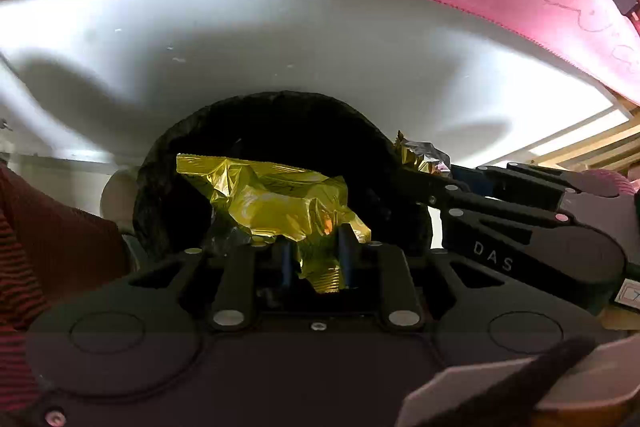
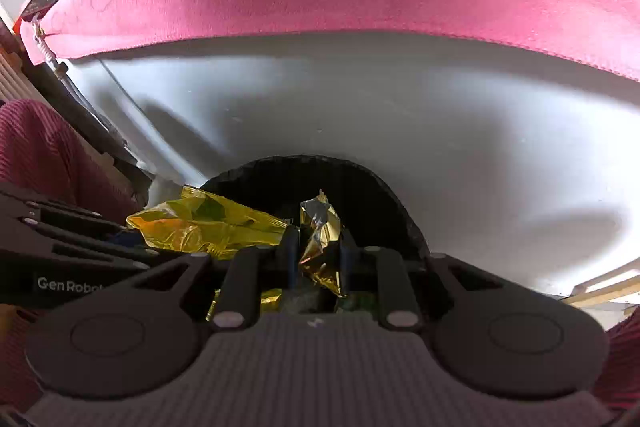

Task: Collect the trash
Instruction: 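Carry the gold foil and gold-brown wrapper down into the black bin with both grippers, then open both grippers inside the bin to drop the wrappers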

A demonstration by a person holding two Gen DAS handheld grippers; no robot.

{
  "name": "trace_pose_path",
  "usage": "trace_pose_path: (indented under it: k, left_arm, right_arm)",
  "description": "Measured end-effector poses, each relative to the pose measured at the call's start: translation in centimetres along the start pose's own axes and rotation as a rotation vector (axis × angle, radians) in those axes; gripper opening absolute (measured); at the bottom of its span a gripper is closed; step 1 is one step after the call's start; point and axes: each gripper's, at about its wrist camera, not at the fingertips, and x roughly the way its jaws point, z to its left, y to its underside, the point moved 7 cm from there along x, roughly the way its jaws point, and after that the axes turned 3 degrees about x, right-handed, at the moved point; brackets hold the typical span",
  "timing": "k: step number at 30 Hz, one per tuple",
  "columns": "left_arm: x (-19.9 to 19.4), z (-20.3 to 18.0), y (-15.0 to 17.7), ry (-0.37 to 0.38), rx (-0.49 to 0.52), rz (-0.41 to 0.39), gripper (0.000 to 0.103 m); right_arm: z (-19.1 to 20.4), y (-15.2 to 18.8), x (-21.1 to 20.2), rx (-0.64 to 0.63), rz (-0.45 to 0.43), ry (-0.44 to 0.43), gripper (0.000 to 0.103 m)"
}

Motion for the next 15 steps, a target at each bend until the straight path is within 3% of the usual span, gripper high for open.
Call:
trace_pose_path:
  k: [10,13,15]
  left_arm:
    - [0.41,-0.05,0.10,-0.007,-0.009,0.019,0.027]
    - [0.46,-0.05,0.10,-0.008,-0.009,0.017,0.032]
    - [0.39,-0.06,0.08,-0.009,-0.012,0.015,0.033]
  right_arm:
    - [-0.58,0.43,0.13,0.004,0.024,-0.008,0.030]
    - [-0.63,0.41,0.25,0.006,0.026,-0.013,0.047]
    - [-0.72,0.38,0.23,0.009,0.026,-0.011,0.047]
